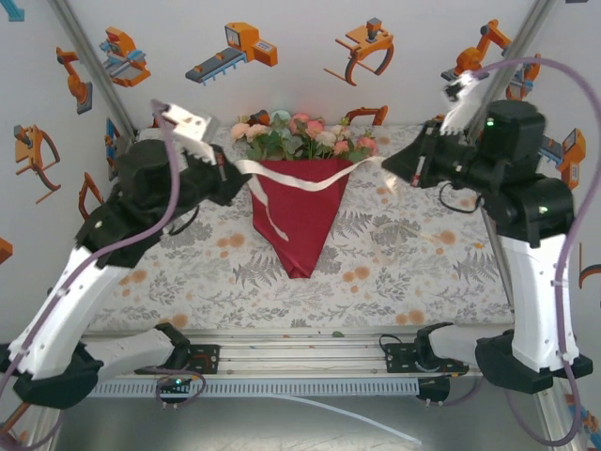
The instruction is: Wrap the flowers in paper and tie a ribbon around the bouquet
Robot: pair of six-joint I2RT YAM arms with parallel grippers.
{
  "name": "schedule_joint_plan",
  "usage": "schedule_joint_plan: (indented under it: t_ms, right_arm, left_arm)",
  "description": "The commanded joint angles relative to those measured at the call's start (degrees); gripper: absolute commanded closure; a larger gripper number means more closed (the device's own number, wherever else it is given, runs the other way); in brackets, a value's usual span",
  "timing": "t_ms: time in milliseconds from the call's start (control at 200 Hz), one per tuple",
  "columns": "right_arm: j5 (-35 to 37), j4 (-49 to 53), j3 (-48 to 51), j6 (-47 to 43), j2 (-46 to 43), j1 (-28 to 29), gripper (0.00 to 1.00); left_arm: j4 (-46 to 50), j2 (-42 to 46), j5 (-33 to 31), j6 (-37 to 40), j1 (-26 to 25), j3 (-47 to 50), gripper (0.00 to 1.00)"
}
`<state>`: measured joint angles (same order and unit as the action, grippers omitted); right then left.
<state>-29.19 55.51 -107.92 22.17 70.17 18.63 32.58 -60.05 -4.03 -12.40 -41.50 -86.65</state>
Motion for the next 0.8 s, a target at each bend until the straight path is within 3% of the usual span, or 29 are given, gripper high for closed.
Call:
schedule_joint_plan:
  t_ms: [0, 115, 210, 250, 345, 406, 516, 616, 686, 796]
  right_arm:
    - [-7.90, -6.05, 10.70, 2.58, -2.58, 8.11, 1.00]
    - [-3.96, -18.37, 26.24, 9.06, -4.85, 20.02, 1.00]
    - [0.15, -28.40, 31.42, 8.90, 0.61, 28.27, 1.00]
    - [1.39, -31.13, 31.19, 8.57, 4.62, 30.21, 0.91]
    - [0.22, -32.99, 26.43, 7.86, 14.10, 31.33, 0.66]
    - [2.37, -29.47, 23.07, 6.23, 17.28, 31.19, 0.56]
    - [9.73, -25.40, 23.35, 3.76, 15.47, 29.40, 0.49]
    - [19.19, -23.33, 29.80, 8.58, 9.58, 24.07, 0.47]
    - [24.74, -20.04, 35.03, 13.76, 5.38, 18.56, 0.47]
    - [27.81, -17.19, 43.40, 16.28, -0.24, 8.97, 0.39]
  left_arm:
    - [9.21, 5.34, -17.90, 3.17, 0.61, 1.45, 0.99]
    - [12.43, 10.19, -30.92, 2.29, 0.86, 3.90, 0.99]
    - [15.66, 11.52, -38.12, -0.90, 2.73, 6.92, 1.00]
    - [15.96, 11.33, -37.92, -1.85, 4.81, 8.22, 1.00]
    - [16.93, 9.24, -32.39, -5.31, 13.82, 10.47, 1.00]
    - [16.33, 8.34, -28.32, -8.78, 21.16, 12.72, 1.00]
    - [11.54, 8.06, -16.68, -16.83, 35.70, 18.54, 1.00]
    - [5.27, 5.28, -2.63, -21.67, 46.89, 22.88, 1.00]
    - [3.69, 0.15, 2.82, -21.22, 49.69, 21.84, 1.00]
    - [2.19, -7.22, 2.02, -16.48, 49.93, 17.61, 1.00]
